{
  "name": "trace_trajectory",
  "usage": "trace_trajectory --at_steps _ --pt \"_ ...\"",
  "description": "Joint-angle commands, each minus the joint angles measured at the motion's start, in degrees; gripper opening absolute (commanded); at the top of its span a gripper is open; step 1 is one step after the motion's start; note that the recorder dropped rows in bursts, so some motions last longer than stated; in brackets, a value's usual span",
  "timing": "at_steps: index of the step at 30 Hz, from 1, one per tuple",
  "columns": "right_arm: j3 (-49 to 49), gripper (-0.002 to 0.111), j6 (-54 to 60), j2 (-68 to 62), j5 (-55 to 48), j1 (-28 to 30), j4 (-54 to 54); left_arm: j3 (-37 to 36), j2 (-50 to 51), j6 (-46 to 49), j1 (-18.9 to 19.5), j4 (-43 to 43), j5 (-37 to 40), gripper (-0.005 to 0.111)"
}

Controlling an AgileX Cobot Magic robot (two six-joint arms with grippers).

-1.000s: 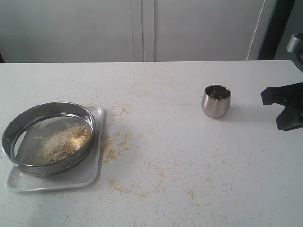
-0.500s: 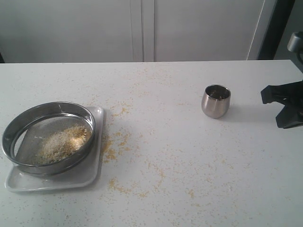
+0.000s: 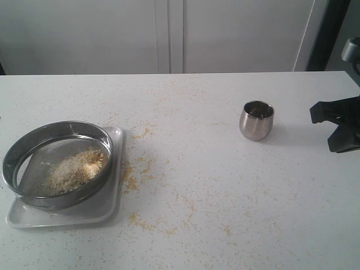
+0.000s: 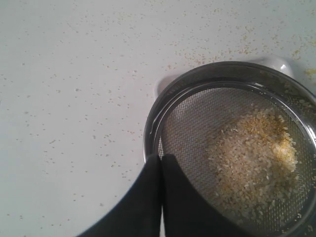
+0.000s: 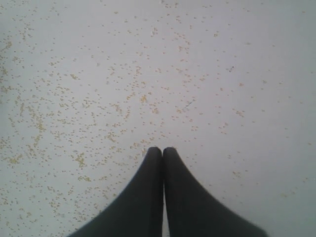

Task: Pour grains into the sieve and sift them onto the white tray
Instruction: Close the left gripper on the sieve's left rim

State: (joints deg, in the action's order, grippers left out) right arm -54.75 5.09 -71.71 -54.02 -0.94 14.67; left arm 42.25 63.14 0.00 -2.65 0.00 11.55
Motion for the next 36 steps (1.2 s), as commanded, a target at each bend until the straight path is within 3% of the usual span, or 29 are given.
trace_trajectory --at_steps 1,17,26,32,34,36 --pt "0.0 0.000 0.3 0.5 0.4 0.3 0.0 4.7 5.3 0.0 0.3 0.3 5.2 0.000" --pt "0.0 0.000 0.3 0.5 0.6 0.3 0.0 19.7 22.6 -1.7 0.3 1.2 21.3 0.000" --pt "0.0 0.000 0.3 0.5 0.6 0.3 0.0 20.5 26.7 -5.4 4.1 2.1 21.2 0.000" --pt "0.0 0.000 0.3 0.5 0.6 0.3 0.0 20.5 27.0 -4.1 4.2 2.0 21.1 0.000" --pt "0.0 0.000 0.3 0.5 0.6 0.3 0.0 20.5 27.5 -4.1 4.2 2.0 21.0 0.005" --pt "0.0 0.000 0.3 0.5 0.6 0.3 0.0 20.5 28.2 -4.1 4.2 2.0 20.6 0.019"
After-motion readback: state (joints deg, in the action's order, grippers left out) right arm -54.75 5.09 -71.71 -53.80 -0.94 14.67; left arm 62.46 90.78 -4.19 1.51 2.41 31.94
